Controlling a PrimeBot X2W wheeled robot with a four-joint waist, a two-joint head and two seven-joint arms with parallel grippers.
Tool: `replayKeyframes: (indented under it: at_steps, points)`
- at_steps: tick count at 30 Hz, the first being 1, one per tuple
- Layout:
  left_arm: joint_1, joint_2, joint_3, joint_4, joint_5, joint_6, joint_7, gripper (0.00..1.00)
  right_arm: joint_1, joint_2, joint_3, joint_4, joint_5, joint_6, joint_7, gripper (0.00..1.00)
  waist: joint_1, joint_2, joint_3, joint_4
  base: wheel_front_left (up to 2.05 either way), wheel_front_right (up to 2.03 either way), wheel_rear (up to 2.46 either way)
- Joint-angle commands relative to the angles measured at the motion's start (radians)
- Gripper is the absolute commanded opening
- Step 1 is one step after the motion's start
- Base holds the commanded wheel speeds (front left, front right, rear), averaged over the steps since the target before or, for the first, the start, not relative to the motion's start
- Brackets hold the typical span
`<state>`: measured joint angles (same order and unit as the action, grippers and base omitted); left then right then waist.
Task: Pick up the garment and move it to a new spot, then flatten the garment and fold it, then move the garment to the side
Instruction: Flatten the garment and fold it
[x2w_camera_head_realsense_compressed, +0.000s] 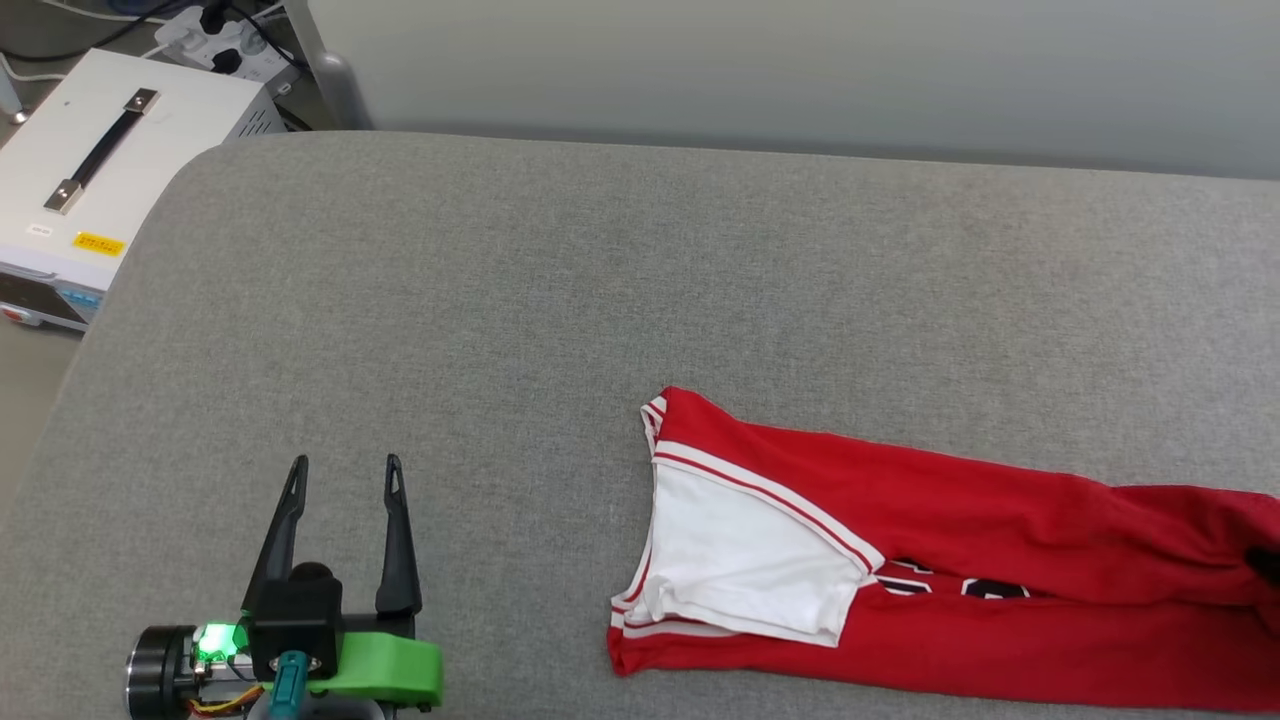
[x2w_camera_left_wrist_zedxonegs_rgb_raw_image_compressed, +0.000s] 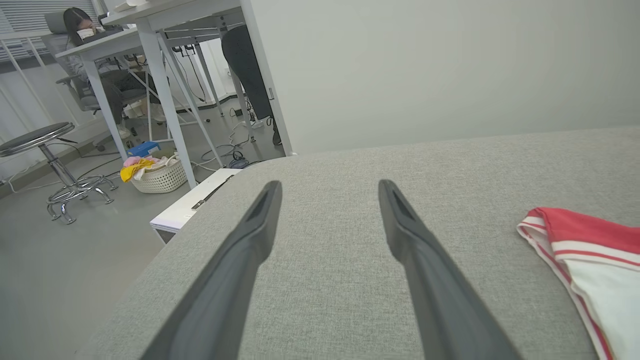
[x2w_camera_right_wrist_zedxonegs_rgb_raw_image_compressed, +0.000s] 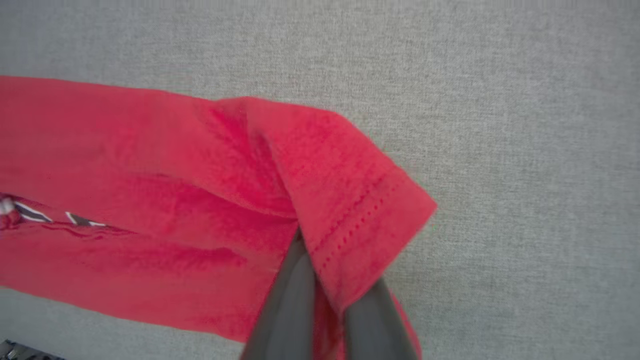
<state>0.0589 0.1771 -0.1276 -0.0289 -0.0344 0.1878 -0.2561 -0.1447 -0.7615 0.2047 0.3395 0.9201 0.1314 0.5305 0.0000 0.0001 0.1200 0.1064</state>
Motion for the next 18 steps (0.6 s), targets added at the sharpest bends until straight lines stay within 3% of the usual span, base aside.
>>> replayKeyframes:
  at_steps: [1,9,18]
  points:
    - [0.020,-0.007,0.002,0.004,0.009,-0.006,-0.006,1.00,0.015,0.005,-0.004,-0.035,0.025,-0.001,0.009,0.00,0.0000,-0.0001,-0.009,-0.005,0.00,0.00,0.00]
    - [0.018,-0.019,-0.011,0.009,0.017,-0.017,-0.006,1.00,0.057,0.036,0.005,-0.284,0.110,-0.001,0.086,0.00,0.0000,-0.0001,-0.008,-0.011,0.00,0.00,0.00]
    - [-0.011,-0.036,-0.032,0.021,0.021,-0.026,-0.006,1.00,-0.010,0.118,0.084,-0.450,0.055,-0.001,0.145,0.00,0.0000,-0.0001,0.021,0.013,0.00,0.00,0.00]
